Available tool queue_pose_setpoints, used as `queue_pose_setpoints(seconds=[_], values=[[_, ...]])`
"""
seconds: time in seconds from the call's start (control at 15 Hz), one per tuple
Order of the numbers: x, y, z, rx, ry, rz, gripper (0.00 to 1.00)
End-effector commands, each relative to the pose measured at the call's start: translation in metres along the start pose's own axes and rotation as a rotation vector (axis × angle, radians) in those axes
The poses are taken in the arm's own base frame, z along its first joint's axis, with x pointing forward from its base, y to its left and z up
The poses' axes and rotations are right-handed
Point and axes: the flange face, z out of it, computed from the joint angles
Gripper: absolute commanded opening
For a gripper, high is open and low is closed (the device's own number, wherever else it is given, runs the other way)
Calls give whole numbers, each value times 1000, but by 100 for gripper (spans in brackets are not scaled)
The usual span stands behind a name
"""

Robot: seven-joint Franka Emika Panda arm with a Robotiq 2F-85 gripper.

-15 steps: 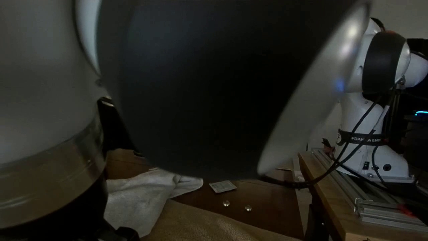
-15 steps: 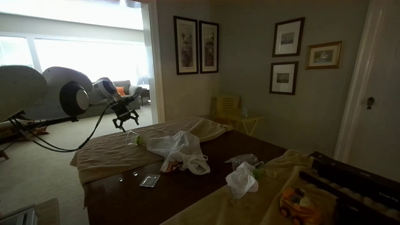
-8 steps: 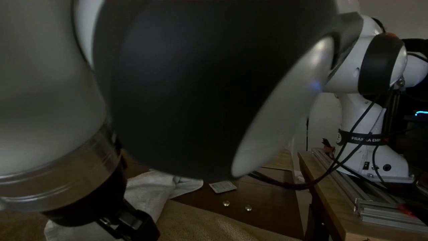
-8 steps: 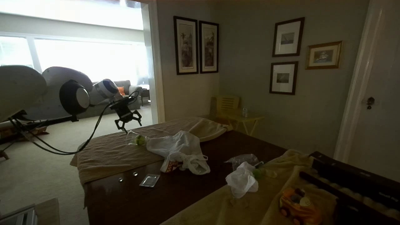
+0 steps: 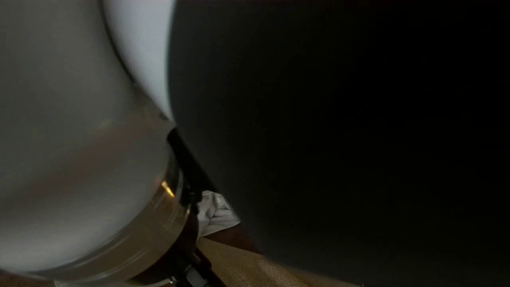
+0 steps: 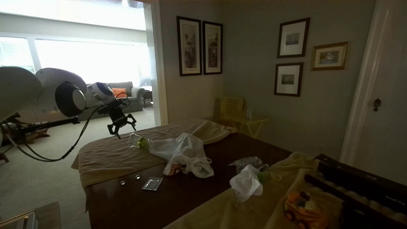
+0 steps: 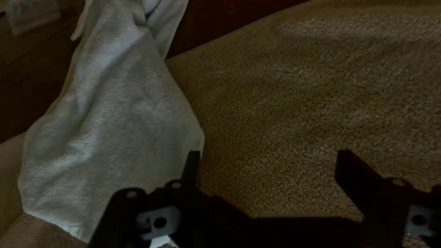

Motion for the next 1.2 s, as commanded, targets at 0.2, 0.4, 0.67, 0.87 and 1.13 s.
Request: queue_pose_setpoints(seconds=[0.2,0.4,0.67,0.87,1.13], values=[[20,-13,19,-74,47,34,100],[33,-13,37,-126,81,31,100],[38,-11,40,-186,99,50,100],[36,-14,29,-171,110,48,100],[34,-19,11,-142,155,66,100]])
